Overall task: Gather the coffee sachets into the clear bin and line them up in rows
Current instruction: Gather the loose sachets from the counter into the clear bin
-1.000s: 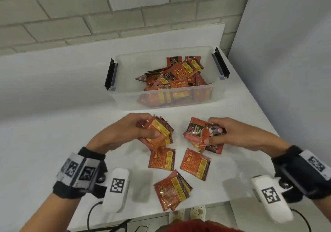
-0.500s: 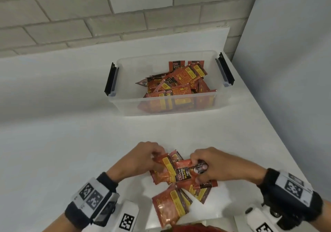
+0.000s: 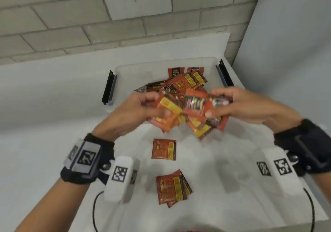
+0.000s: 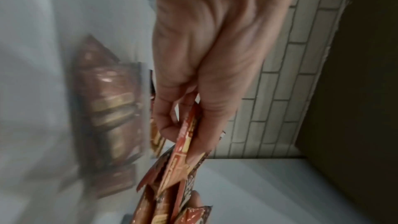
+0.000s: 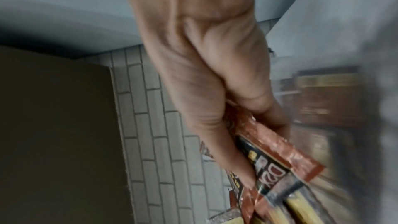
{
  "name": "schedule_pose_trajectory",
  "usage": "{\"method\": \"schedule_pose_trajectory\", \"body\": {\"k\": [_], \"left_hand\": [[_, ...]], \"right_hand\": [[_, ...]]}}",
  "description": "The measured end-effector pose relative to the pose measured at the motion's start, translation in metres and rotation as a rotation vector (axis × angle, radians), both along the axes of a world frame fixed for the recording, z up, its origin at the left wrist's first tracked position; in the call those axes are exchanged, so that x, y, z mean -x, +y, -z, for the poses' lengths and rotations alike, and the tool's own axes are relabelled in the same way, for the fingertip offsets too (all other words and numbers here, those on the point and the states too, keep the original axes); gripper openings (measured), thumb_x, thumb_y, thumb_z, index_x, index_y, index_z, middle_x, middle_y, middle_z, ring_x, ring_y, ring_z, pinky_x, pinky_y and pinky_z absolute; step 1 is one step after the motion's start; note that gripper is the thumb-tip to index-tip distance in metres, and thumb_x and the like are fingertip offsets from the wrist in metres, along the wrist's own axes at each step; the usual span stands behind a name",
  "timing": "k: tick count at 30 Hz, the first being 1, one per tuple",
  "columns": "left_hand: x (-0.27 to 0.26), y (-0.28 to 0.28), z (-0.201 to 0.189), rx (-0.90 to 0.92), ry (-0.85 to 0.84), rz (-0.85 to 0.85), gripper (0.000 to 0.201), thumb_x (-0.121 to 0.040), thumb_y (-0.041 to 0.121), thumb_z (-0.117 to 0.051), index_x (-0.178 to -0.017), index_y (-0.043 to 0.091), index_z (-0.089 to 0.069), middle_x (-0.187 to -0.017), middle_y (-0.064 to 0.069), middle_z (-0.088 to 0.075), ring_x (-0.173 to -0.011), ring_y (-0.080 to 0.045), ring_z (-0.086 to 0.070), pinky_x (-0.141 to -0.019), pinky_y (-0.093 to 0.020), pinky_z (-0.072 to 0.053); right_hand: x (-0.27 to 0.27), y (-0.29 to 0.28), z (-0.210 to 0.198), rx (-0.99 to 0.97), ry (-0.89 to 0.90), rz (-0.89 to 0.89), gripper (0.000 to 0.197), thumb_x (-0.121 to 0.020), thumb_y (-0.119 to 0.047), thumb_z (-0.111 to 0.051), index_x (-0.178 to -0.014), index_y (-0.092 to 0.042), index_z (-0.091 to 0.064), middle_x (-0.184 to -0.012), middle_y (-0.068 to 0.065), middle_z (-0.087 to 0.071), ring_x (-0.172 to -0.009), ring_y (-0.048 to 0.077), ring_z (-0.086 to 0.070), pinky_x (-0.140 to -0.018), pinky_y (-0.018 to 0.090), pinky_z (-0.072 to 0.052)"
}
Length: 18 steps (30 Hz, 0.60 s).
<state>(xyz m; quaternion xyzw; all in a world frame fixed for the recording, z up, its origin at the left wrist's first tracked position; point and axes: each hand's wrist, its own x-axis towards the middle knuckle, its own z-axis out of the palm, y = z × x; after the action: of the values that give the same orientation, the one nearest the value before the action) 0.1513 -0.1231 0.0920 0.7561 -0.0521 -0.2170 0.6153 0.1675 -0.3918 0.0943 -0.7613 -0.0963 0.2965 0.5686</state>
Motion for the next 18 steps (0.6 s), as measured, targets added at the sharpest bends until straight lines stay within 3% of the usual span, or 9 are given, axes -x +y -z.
{"method": "schedule_pose_trajectory", "body": {"k": [3,5,6,7,9,12,14,15,18], "left_hand": [[-0.029,-0.006,-0.016,0.035,-0.08,-0.136,0.033,-0.075,0.002,-0.071,-0.106,-0.005,-0.064,-0.106,-0.018,-0.069,-0.089,-0.026,-0.071,-0.074,-0.032,-0.058],[-0.051,-0.013,-0.015,0.055,-0.084,-0.219,0.031,-0.079,-0.004,-0.068,-0.108,-0.008,-0.062,-0.101,-0.019,-0.069,-0.08,-0.019,-0.071,-0.064,-0.023,-0.056],[-0.061,-0.017,-0.012,0.057,-0.07,-0.247,0.03,-0.081,-0.005,-0.067,-0.11,-0.009,-0.061,-0.096,-0.017,-0.069,-0.073,-0.015,-0.071,-0.06,-0.018,-0.053],[-0.071,-0.019,-0.006,0.05,-0.05,-0.267,0.028,-0.082,-0.006,-0.066,-0.11,-0.008,-0.06,-0.093,-0.014,-0.068,-0.068,-0.012,-0.07,-0.057,-0.017,-0.052],[-0.086,-0.021,0.007,0.007,-0.017,-0.283,0.026,-0.082,-0.006,-0.066,-0.107,-0.002,-0.06,-0.089,-0.012,-0.069,-0.067,-0.014,-0.07,-0.058,-0.022,-0.055],[-0.095,-0.019,0.023,-0.069,0.01,-0.308,0.038,-0.081,-0.007,-0.069,-0.115,0.001,-0.056,-0.089,-0.014,-0.07,-0.073,-0.023,-0.069,-0.063,-0.034,-0.059],[-0.095,-0.017,0.026,-0.073,0.043,-0.317,0.049,-0.08,-0.004,-0.071,-0.125,0.003,-0.052,-0.102,-0.017,-0.068,-0.083,-0.025,-0.068,-0.066,-0.036,-0.059],[-0.094,-0.016,0.027,-0.104,0.038,-0.313,0.052,-0.08,-0.001,-0.072,-0.127,0.006,-0.051,-0.108,-0.016,-0.066,-0.087,-0.023,-0.066,-0.066,-0.033,-0.059],[-0.086,-0.011,0.025,-0.334,-0.1,-0.308,0.05,-0.08,0.012,-0.076,-0.126,0.018,-0.056,-0.121,-0.005,-0.052,-0.102,-0.016,-0.053,-0.067,-0.018,-0.042]], "right_hand": [[-0.024,0.006,-0.016,-0.047,-0.09,0.153,0.031,-0.068,-0.005,-0.075,-0.096,-0.007,-0.062,-0.084,0.0,-0.074,-0.08,0.013,-0.071,-0.075,0.032,-0.06],[-0.043,0.016,-0.016,0.045,-0.164,0.214,0.023,-0.079,-0.002,-0.073,-0.098,-0.005,-0.059,-0.082,0.001,-0.068,-0.062,0.002,-0.067,-0.052,0.016,-0.053],[-0.052,0.022,-0.013,0.11,-0.197,0.224,0.023,-0.082,-0.006,-0.073,-0.099,-0.005,-0.058,-0.083,0.001,-0.066,-0.056,-0.001,-0.065,-0.048,0.012,-0.047],[-0.063,0.027,-0.007,0.165,-0.213,0.238,0.026,-0.081,-0.009,-0.075,-0.1,-0.007,-0.057,-0.086,0.002,-0.064,-0.061,0.001,-0.065,-0.054,0.013,-0.049],[-0.081,0.034,0.009,0.225,-0.211,0.288,0.039,-0.076,-0.013,-0.08,-0.103,-0.011,-0.053,-0.1,0.006,-0.062,-0.088,0.016,-0.065,-0.078,0.031,-0.054],[-0.093,0.037,0.024,0.221,-0.197,0.336,0.051,-0.073,-0.008,-0.082,-0.107,-0.014,-0.046,-0.11,0.01,-0.056,-0.104,0.028,-0.059,-0.086,0.044,-0.053],[-0.095,0.035,0.028,0.193,-0.197,0.345,0.053,-0.074,-0.009,-0.082,-0.113,-0.011,-0.046,-0.103,0.005,-0.054,-0.092,0.025,-0.061,-0.08,0.043,-0.054],[-0.094,0.033,0.028,0.198,-0.202,0.343,0.056,-0.075,-0.011,-0.081,-0.118,-0.009,-0.046,-0.101,0.003,-0.054,-0.087,0.022,-0.061,-0.078,0.041,-0.054],[-0.092,0.028,0.027,0.385,-0.337,0.301,0.063,-0.075,-0.027,-0.082,-0.125,-0.013,-0.047,-0.119,0.004,-0.054,-0.104,0.021,-0.055,-0.086,0.037,-0.049]]}}
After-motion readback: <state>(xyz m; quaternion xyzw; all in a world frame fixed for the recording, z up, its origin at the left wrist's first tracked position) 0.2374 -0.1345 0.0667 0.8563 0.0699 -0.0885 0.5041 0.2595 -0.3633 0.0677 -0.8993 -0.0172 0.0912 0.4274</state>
